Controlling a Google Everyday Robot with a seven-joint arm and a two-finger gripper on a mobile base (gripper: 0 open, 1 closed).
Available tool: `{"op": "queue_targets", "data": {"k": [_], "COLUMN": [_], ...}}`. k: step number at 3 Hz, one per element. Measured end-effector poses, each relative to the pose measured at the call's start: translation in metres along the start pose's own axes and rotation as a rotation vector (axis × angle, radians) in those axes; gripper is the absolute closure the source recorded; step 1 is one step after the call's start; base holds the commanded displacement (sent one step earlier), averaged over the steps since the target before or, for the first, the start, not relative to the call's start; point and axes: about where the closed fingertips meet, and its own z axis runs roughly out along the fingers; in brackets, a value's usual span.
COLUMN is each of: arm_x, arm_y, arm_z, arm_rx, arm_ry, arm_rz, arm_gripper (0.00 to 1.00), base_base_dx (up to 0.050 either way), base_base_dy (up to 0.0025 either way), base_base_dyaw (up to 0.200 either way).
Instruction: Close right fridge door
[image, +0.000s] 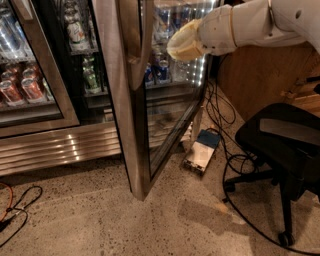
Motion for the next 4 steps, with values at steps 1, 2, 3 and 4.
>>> {"op": "queue_targets", "data": {"k": [1, 2, 3, 4], "arm_x": [0.001, 0.003, 0.003, 0.005], "arm_y": [-0.002, -0.021, -0.021, -0.024], "arm_z": [0.0, 0.02, 0.02, 0.023], "arm_rx": [0.007, 0.047, 0.047, 0.059], "arm_ry": [0.001, 0.012, 0.012, 0.012], "arm_rz": [0.0, 0.006, 0.006, 0.007], "arm_gripper": [1.0, 1.0, 1.0, 1.0], "base_base_dx": [0.0, 0.0, 0.0, 0.0], "base_base_dy": [0.0, 0.0, 0.0, 0.0], "base_base_dyaw": [0.0, 0.0, 0.0, 0.0]}}
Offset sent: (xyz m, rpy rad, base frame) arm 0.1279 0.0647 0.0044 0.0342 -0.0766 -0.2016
